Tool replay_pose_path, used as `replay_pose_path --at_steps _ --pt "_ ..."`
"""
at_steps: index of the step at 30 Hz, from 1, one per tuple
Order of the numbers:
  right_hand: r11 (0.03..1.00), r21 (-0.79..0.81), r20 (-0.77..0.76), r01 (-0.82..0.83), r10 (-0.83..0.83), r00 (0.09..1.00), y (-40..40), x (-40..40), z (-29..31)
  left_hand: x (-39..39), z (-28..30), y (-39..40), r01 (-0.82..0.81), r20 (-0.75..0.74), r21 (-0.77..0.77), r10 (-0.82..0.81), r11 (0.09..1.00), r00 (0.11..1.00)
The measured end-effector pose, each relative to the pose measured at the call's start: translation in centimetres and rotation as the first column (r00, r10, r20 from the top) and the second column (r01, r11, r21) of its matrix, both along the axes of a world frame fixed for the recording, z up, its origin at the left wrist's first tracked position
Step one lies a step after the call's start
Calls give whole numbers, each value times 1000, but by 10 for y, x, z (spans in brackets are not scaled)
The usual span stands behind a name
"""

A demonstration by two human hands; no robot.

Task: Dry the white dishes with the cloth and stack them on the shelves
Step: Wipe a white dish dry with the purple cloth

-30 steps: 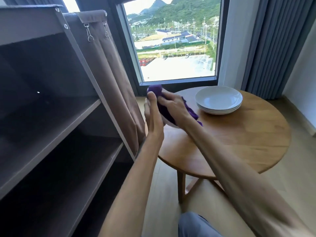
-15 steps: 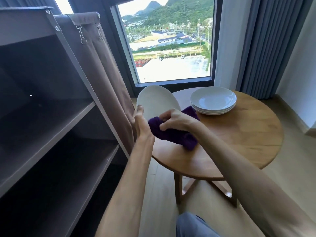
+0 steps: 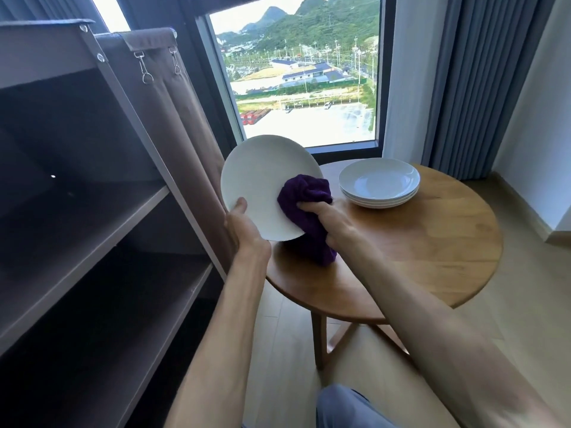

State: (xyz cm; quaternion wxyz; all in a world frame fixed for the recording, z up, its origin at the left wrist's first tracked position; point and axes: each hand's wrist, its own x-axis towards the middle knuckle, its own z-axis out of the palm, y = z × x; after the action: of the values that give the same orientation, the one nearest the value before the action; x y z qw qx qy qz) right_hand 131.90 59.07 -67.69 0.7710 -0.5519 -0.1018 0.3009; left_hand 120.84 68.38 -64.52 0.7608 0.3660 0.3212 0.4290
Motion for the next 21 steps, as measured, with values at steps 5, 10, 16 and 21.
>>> replay_pose_path --at_steps 5,10,16,21 --pt "986 119 27 115 -119 993 5 10 10 -19 33 28 146 -176 228 -107 963 979" --pt "968 77 -207 239 -219 954 23 6 7 -13 12 3 82 -73 339 -61 937 995" --pt "962 148 -465 231 -138 874 30 -16 -25 4 -19 -26 132 -278 575 41 808 960" --pt "938 245 -407 246 -131 904 21 -1 -34 -21 13 -3 374 -470 745 37 553 882"
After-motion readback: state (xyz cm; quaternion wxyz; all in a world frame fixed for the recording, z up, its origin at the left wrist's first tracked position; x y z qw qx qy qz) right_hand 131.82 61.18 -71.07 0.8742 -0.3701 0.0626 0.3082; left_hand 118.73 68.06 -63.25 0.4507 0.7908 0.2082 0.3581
